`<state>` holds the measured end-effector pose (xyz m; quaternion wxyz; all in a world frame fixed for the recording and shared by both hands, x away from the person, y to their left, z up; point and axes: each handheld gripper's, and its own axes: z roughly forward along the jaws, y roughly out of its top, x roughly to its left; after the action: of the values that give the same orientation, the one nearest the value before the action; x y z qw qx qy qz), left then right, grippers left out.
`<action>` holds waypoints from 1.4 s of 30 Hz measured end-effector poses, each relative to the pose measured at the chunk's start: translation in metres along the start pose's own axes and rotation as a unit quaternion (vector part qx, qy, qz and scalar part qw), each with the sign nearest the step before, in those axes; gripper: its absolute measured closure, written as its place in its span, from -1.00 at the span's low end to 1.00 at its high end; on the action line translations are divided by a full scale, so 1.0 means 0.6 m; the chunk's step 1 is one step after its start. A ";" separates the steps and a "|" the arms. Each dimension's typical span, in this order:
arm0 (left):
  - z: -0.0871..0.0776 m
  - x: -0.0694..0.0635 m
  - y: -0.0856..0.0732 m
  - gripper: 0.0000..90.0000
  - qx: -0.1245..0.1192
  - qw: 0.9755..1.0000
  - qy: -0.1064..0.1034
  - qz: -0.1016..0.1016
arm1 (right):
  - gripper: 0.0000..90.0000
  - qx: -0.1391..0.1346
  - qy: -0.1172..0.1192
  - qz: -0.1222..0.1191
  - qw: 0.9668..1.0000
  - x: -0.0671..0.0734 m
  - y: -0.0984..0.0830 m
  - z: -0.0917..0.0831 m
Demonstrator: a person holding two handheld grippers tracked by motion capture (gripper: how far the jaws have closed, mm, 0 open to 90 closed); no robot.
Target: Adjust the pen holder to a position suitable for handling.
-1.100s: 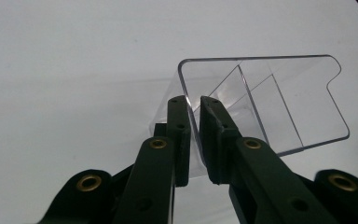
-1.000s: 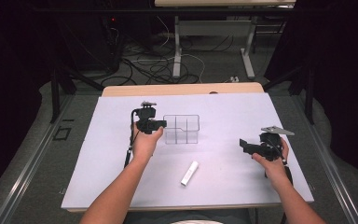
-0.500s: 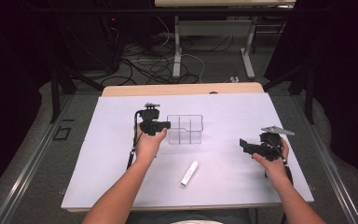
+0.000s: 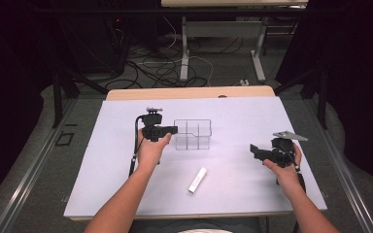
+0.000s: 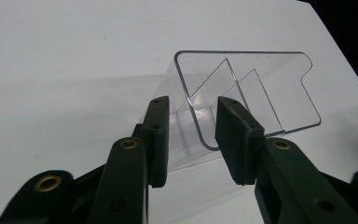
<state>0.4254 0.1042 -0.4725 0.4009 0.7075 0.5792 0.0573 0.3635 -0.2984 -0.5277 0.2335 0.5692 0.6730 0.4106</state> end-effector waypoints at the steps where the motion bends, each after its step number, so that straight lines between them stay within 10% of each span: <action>1: 0.000 0.000 0.000 0.40 0.000 1.000 0.000 0.000 | -0.86 0.000 0.000 0.001 1.000 0.000 0.000 0.000; 36: -0.034 0.019 -0.031 -0.32 -0.002 0.998 -0.026 0.062 | -0.86 -0.001 0.008 -0.004 1.000 0.003 0.002 0.000; 42: -0.028 0.013 -0.035 -0.51 -0.002 0.994 -0.007 0.113 | -0.86 -0.004 0.010 -0.009 1.000 0.003 0.004 -0.001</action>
<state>0.4023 0.1198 -0.4775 0.3975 0.7679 0.4926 0.0984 0.3637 -0.2966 -0.5253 0.2330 0.5581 0.6790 0.4162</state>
